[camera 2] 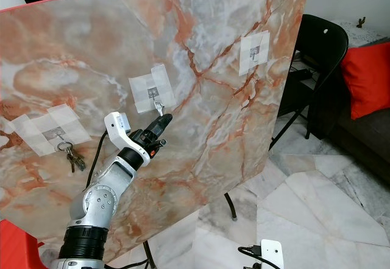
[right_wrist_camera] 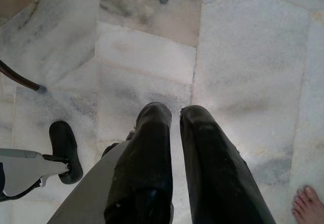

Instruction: Hang keys on a hook

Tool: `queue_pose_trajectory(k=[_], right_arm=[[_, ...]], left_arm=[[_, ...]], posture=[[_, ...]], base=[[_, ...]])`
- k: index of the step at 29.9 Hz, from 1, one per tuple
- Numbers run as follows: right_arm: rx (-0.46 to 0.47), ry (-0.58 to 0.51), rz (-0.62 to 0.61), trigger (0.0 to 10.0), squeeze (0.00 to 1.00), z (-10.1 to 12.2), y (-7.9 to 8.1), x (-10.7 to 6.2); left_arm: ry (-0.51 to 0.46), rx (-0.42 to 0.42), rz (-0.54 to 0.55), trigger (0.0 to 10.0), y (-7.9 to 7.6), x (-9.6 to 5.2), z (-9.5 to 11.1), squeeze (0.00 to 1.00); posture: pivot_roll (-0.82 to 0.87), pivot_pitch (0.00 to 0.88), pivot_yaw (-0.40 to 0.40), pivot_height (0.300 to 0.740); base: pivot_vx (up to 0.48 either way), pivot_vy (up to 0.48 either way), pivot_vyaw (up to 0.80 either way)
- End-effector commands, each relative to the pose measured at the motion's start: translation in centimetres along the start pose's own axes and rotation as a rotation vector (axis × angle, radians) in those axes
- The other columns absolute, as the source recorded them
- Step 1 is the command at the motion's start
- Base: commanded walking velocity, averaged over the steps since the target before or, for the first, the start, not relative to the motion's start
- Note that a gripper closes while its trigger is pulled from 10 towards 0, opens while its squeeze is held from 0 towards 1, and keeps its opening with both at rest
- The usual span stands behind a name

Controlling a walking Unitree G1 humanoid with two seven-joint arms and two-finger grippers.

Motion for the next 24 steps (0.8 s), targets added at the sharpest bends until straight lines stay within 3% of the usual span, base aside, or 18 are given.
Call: queue_pose_trajectory(k=[1,24], right_arm=[[0.002,0.003,0.005,10.0,0.0,-0.11,0.16,0.0],[0.003,0.003,0.006,10.0,0.0,-0.08,0.19,0.0]], left_arm=[[-0.006,-0.01,-0.001,10.0,-0.21,0.32,0.29,0.0],[-0.024,-0.032,0.006,10.0,-0.05,0.4,0.56,0.0]], posture=[[-0.05,0.0,0.036,0.734],[-0.05,0.0,0.035,0.734]], base=[[0.0,0.0,0.0],[0.0,0.0,0.0]])
Point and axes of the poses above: a point about 5 cm out from each wrist's last joint towards the gripper, its own x axis pointing out of the wrist towards the gripper, its own z axis along the axis of the wrist's last joint, y = z × x, the point moved 5 cm from there along x, pointing out of the wrist towards the gripper, and after that the axes turned 12 degrees about -x, right-handed, at the moved point
